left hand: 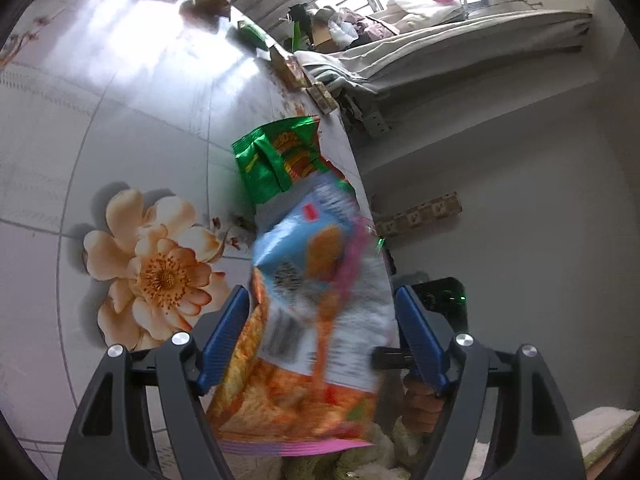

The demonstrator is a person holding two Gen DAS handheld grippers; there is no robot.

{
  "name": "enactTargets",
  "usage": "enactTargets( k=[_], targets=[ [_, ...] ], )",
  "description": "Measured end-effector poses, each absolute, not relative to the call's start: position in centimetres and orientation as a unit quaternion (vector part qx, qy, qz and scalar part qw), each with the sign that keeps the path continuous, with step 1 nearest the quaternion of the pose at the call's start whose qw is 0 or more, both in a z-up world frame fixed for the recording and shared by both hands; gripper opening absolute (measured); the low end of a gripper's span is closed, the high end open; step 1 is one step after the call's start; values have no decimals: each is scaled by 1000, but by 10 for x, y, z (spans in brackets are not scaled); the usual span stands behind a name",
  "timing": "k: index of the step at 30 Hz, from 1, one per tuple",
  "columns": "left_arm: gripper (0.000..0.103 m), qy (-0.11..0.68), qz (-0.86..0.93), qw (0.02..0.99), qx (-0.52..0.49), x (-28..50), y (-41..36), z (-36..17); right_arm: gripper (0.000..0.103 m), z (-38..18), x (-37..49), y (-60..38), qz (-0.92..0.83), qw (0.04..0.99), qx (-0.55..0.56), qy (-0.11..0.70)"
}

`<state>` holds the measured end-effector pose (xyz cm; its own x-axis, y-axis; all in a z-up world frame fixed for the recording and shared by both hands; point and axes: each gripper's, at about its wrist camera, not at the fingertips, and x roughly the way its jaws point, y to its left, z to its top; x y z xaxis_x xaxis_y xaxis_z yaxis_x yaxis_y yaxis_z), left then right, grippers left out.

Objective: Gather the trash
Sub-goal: 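Grasp the pink-and-blue snack bag with the left tool while the right grasps the green bag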

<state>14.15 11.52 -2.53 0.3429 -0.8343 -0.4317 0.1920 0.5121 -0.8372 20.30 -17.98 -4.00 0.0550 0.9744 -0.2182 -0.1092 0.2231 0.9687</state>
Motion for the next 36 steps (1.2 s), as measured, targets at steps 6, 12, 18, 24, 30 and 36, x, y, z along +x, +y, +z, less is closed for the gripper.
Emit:
enactTargets(
  k=[6, 12, 18, 24, 30, 36],
  targets=[
    [73, 466, -351, 722, -371, 144, 115, -32, 1, -20, 199, -180, 493, 599, 402, 487],
    [53, 480, -339, 742, -323, 134, 103, -28, 7, -29, 204, -151, 463, 613, 359, 530],
    [15, 492, -311, 768, -269, 131, 91, -34, 46, -22, 203, -151, 434, 653, 321, 532],
    [1, 450, -314, 793, -263, 130, 94, -25, 64, -7, 207, -179, 387, 696, 309, 520],
    [1, 397, -322, 801, -312, 128, 116, -18, 68, -1, 219, -253, 329, 732, 389, 452],
    [1, 422, -272, 815, -290, 142, 109, -27, 68, -24, 241, -277, 240, 739, 437, 452]
  ],
)
